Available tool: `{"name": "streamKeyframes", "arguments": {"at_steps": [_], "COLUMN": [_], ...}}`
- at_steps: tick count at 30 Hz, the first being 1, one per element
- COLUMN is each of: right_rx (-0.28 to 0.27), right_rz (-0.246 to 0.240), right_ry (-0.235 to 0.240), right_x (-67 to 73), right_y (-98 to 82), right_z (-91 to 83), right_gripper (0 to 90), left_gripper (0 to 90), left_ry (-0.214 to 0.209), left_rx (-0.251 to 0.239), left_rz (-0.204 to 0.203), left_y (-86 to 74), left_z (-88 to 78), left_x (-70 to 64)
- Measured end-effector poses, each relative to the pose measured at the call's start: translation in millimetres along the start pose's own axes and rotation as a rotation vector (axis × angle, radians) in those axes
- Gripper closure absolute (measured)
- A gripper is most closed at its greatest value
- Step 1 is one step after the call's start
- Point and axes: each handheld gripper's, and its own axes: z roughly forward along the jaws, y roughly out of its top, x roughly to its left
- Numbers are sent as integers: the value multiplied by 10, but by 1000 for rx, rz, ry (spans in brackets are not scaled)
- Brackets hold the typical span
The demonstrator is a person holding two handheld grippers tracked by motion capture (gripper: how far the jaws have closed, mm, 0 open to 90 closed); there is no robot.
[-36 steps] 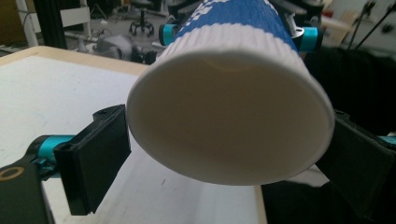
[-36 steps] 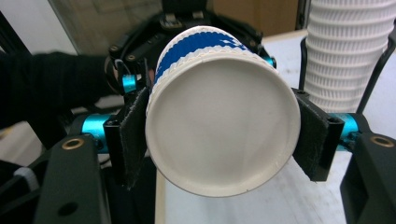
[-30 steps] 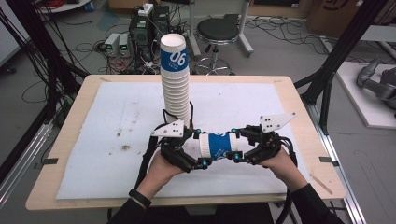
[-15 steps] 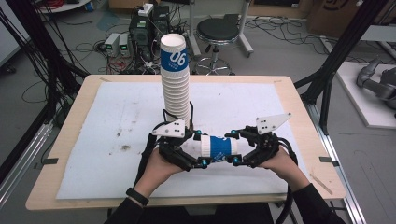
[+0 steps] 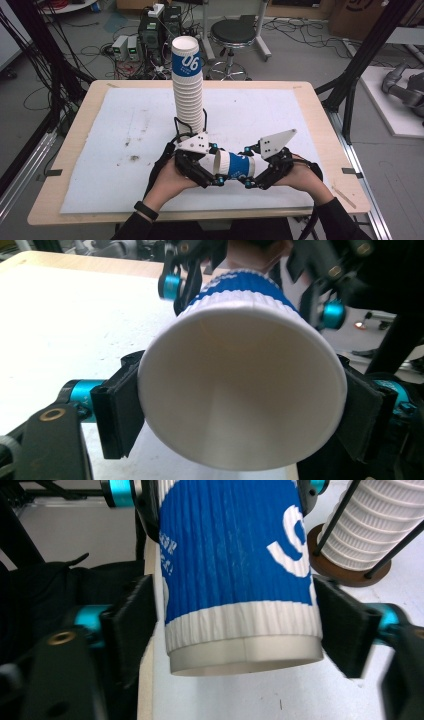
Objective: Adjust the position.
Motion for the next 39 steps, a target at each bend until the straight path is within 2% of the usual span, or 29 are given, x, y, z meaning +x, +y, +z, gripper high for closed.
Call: {"name": "streamKeyframes", "arguments": {"at_steps": [4, 7, 8, 11, 14, 16, 21, 23, 24, 29, 33, 35, 39], "right_rx": [-28, -47, -58, -125, -217, -256, -263, -260, -260, -256, -240, -221, -159], "right_rz": [-9, -4, 7, 49, 107, 127, 125, 124, 123, 132, 128, 136, 87], "right_ry": [7, 16, 21, 44, 68, 75, 81, 94, 90, 96, 102, 83, 60], "right_x": [-20, -37, -47, -91, -119, -135, -117, -105, -105, -100, -99, -93, -56], "right_y": [-26, -46, -56, -100, -139, -153, -140, -130, -128, -138, -140, -129, -64], "right_z": [-13, -9, -14, -46, -86, -95, -46, -24, -12, 4, 21, 18, 24], "right_gripper": [290, 290, 290, 290, 290, 290, 290, 289, 291, 291, 272, 213, 211], "left_gripper": [178, 157, 146, 100, 86, 85, 86, 116, 169, 190, 199, 202, 204], "left_ry": [6, 4, -3, 2, -26, -22, -16, -37, -37, -36, -31, -20, -3], "left_rx": [-23, -69, -98, -181, -275, -293, -292, -296, -300, -275, -237, -194, -106], "left_rz": [-7, -23, -37, -66, -119, -127, -124, -127, -124, -118, -106, -90, -64], "left_y": [-6, -17, -25, -50, -87, -91, -83, -88, -88, -73, -45, -16, 48], "left_z": [-4, -8, -16, -42, -66, -68, -50, -52, -60, -72, -77, -76, -61], "left_x": [1, 0, 6, 19, 47, 47, 40, 43, 43, 45, 34, 20, -4]}}
